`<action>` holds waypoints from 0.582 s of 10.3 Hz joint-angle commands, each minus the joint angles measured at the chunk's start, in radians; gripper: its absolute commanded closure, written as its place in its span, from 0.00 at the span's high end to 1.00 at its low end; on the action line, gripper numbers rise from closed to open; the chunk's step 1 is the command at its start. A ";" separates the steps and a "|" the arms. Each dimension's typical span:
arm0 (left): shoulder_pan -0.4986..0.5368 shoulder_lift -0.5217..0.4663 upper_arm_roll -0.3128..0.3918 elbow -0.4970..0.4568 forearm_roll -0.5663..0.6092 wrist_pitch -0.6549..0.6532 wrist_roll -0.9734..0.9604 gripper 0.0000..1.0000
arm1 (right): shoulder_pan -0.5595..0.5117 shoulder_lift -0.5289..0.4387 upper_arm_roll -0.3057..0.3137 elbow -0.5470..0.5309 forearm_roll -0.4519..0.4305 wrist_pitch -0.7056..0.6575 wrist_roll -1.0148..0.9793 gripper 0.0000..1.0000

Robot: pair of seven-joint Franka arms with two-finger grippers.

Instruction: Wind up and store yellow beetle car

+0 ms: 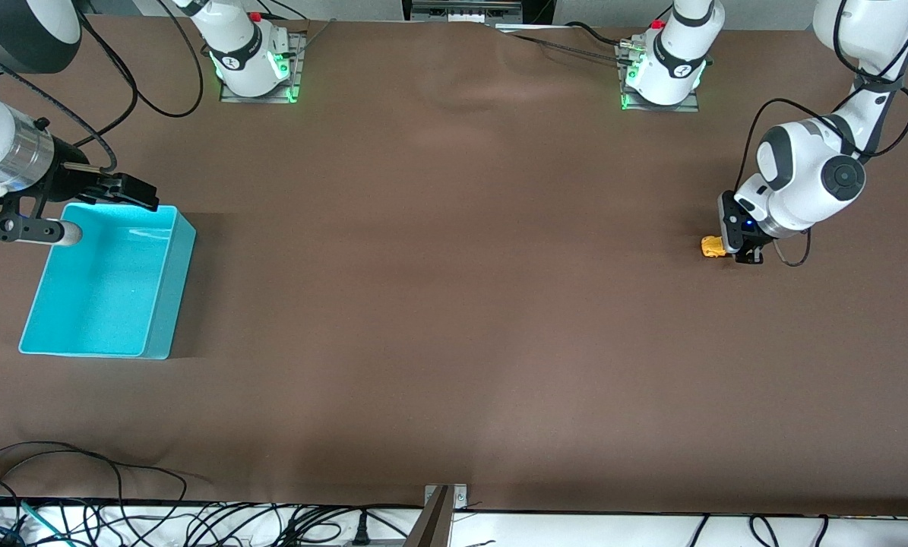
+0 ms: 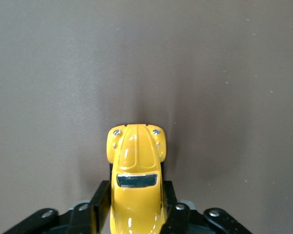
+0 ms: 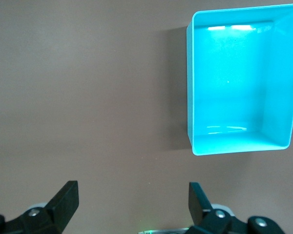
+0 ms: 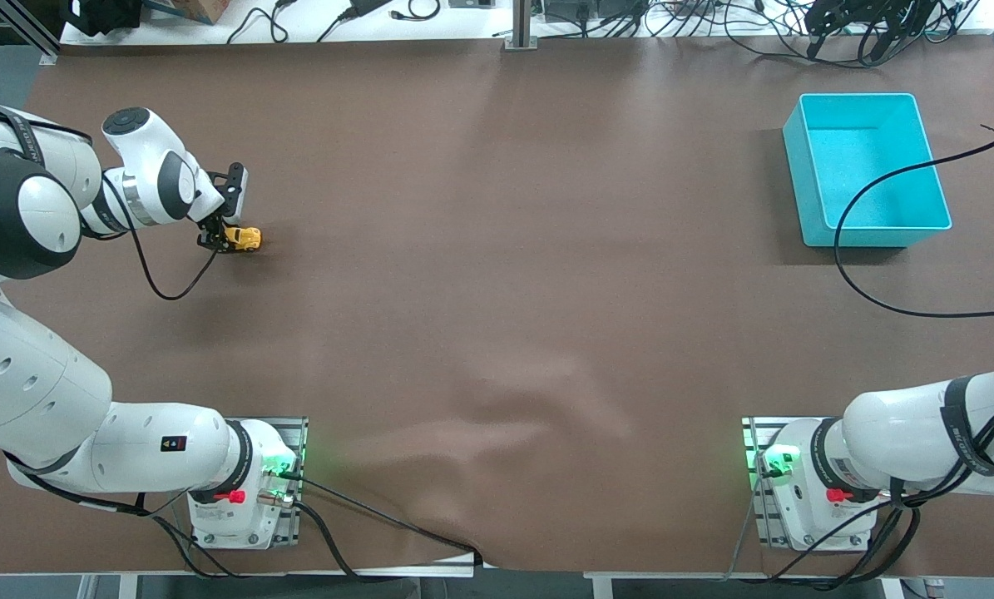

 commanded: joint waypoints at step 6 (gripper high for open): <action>-0.024 0.023 -0.008 0.068 -0.039 -0.014 -0.039 1.00 | -0.006 0.010 0.007 0.016 0.002 -0.001 -0.018 1.00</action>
